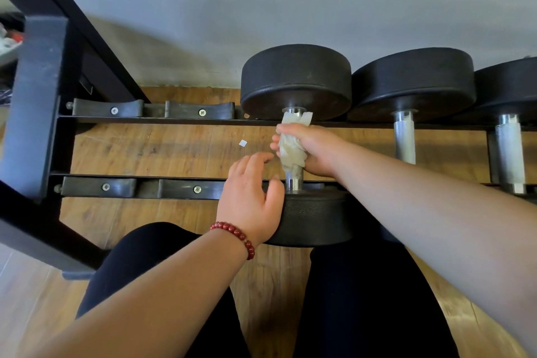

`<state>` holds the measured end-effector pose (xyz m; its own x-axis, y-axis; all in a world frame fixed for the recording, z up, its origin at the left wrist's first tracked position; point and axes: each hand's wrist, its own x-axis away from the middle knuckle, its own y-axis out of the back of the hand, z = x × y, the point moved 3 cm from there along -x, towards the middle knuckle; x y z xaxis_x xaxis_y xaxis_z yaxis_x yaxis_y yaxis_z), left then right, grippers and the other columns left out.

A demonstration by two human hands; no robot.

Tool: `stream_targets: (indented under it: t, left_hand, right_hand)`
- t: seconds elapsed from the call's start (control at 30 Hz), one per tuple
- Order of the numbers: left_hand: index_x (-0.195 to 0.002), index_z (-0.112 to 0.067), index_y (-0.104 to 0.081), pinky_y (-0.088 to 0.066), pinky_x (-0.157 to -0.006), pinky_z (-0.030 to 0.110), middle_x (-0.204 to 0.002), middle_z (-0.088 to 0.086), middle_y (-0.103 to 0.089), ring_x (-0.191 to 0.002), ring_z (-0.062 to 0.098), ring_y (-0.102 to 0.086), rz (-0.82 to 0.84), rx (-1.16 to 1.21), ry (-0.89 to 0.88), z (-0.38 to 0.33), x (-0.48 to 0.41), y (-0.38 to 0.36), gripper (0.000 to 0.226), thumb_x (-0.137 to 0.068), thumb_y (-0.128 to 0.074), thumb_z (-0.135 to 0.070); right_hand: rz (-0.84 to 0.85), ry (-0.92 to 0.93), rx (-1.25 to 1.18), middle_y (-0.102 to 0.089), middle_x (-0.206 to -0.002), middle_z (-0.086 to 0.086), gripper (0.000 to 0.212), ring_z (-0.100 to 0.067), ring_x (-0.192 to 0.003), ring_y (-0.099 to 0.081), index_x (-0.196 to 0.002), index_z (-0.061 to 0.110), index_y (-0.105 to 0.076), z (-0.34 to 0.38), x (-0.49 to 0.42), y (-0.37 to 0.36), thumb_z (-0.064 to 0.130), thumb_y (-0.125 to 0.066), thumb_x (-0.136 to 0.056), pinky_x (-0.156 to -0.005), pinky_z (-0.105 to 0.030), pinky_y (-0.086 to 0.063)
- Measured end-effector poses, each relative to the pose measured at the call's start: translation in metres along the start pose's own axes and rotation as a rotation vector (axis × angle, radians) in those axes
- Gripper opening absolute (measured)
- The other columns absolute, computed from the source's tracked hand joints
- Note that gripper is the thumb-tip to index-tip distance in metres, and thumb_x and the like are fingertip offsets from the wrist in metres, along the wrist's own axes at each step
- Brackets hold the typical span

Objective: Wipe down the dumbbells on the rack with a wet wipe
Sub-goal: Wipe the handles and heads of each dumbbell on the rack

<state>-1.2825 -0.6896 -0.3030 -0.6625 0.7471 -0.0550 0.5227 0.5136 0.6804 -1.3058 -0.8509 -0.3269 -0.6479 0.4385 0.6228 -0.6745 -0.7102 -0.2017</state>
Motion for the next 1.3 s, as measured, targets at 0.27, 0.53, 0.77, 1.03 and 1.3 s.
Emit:
stream_targets:
  t: [0.27,0.53,0.77,1.03,1.3]
  left_hand:
    - [-0.133,-0.018,-0.048,-0.03,-0.094,0.021,-0.116,-0.018,-0.039,-0.113,-0.006,-0.029,0.008,0.006,0.001,0.001,0.0,-0.001,0.054,-0.084,-0.032,-0.036]
    - [-0.13,-0.019,-0.05,-0.029,-0.093,0.02,-0.115,-0.019,-0.039,-0.113,-0.004,-0.031,0.004,0.008,0.0,0.001,0.0,0.0,0.052,-0.084,-0.033,-0.035]
    - [-0.129,-0.02,-0.051,-0.028,-0.089,0.016,-0.115,-0.019,-0.041,-0.112,-0.006,-0.031,-0.001,0.012,-0.003,0.001,0.0,-0.001,0.051,-0.084,-0.033,-0.035]
    - [-0.129,-0.021,-0.05,-0.028,-0.092,0.019,-0.117,-0.02,-0.039,-0.113,-0.007,-0.029,0.006,0.005,0.009,0.001,0.0,-0.001,0.051,-0.085,-0.031,-0.038]
    - [-0.133,-0.019,-0.048,-0.026,-0.094,0.018,-0.118,-0.019,-0.037,-0.115,-0.006,-0.028,0.009,-0.007,0.012,0.001,0.001,0.0,0.053,-0.085,-0.032,-0.036]
  right_hand:
    - [-0.067,0.062,-0.059,-0.071,-0.085,-0.008,0.011,-0.015,-0.077,-0.071,-0.093,0.006,-0.065,0.018,-0.004,-0.002,0.014,-0.07,-0.088,-0.073,-0.031,-0.057]
    - [0.013,-0.123,0.308,-0.073,-0.096,-0.011,0.038,-0.018,-0.089,-0.071,-0.12,0.003,-0.054,-0.014,0.015,0.008,0.005,-0.07,-0.085,-0.086,-0.036,-0.057]
    - [0.023,-0.089,0.306,-0.073,-0.092,-0.007,0.027,-0.018,-0.093,-0.069,-0.105,0.003,-0.061,-0.014,0.012,0.003,0.013,-0.073,-0.084,-0.093,-0.033,-0.053]
    - [0.073,-0.188,0.317,-0.072,-0.094,-0.009,0.034,-0.019,-0.09,-0.068,-0.11,0.001,-0.059,-0.012,0.022,0.004,0.016,-0.073,-0.083,-0.093,-0.035,-0.053]
    - [0.157,-0.208,0.795,-0.065,-0.116,-0.008,0.046,-0.026,-0.116,-0.058,-0.12,0.007,-0.062,-0.01,0.029,0.01,0.026,-0.076,-0.081,-0.102,-0.035,-0.043]
